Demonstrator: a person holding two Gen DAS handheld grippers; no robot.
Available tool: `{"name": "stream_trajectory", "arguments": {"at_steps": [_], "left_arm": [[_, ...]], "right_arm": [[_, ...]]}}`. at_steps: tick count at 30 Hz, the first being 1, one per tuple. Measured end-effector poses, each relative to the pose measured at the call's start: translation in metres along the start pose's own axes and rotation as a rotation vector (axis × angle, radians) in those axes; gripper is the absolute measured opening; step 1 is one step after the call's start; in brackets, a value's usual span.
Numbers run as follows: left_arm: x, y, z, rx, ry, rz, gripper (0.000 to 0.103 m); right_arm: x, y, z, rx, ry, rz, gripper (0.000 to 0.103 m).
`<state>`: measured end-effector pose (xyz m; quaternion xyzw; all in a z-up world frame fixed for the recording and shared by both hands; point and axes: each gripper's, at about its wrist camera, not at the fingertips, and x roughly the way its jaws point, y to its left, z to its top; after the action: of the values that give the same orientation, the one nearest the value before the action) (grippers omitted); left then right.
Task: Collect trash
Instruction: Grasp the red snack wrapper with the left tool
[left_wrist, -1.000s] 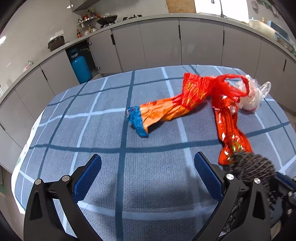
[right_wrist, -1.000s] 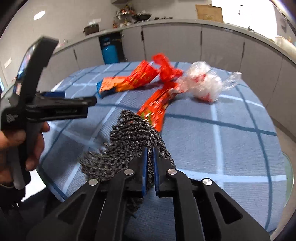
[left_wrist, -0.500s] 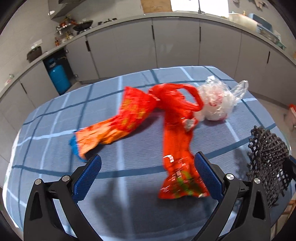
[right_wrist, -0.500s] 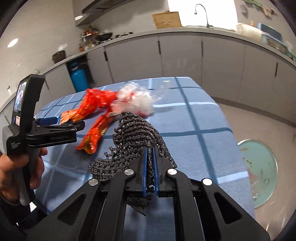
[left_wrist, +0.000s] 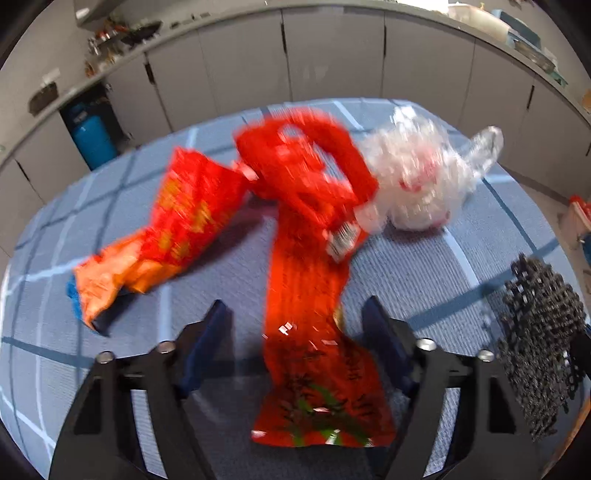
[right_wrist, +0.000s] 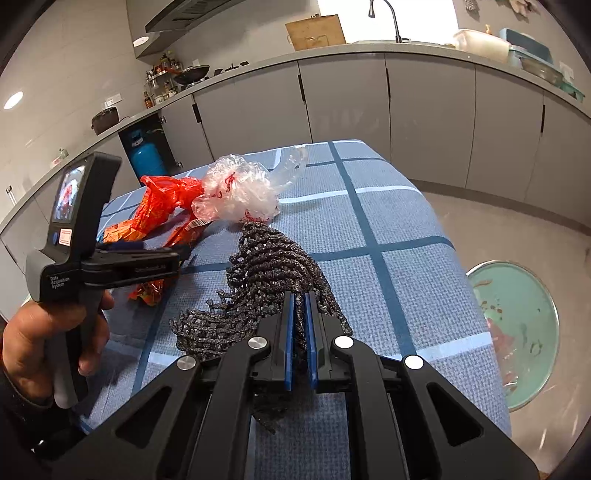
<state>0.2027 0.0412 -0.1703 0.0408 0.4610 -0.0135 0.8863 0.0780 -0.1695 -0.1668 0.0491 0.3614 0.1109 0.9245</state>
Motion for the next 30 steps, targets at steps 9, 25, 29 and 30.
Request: {"name": "stream_trajectory", "arguments": {"at_steps": [9,25,29,30], "left_arm": [[-0.021,-0.001,-0.023,0.040,0.000,-0.034,0.049],[-0.091,0.035,-0.053,0.023,-0.077,-0.038,0.038],[-0.086,0.033,-0.061,0.038,-0.058,-0.027,0.029],[-0.083,0.034,-0.063,0.034,-0.041,-0.034,0.029]], "right_arm": [[-0.005,0.005,0.002,-0.006,-0.012,0.002,0.008],[-0.016,0.021,0.005,-0.035,-0.047,0.017,0.008],[-0.016,0.023,0.004,-0.037,-0.047,0.019,0.008],[-0.016,0.023,0.003,-0.036,-0.046,0.020,0.008]]}}
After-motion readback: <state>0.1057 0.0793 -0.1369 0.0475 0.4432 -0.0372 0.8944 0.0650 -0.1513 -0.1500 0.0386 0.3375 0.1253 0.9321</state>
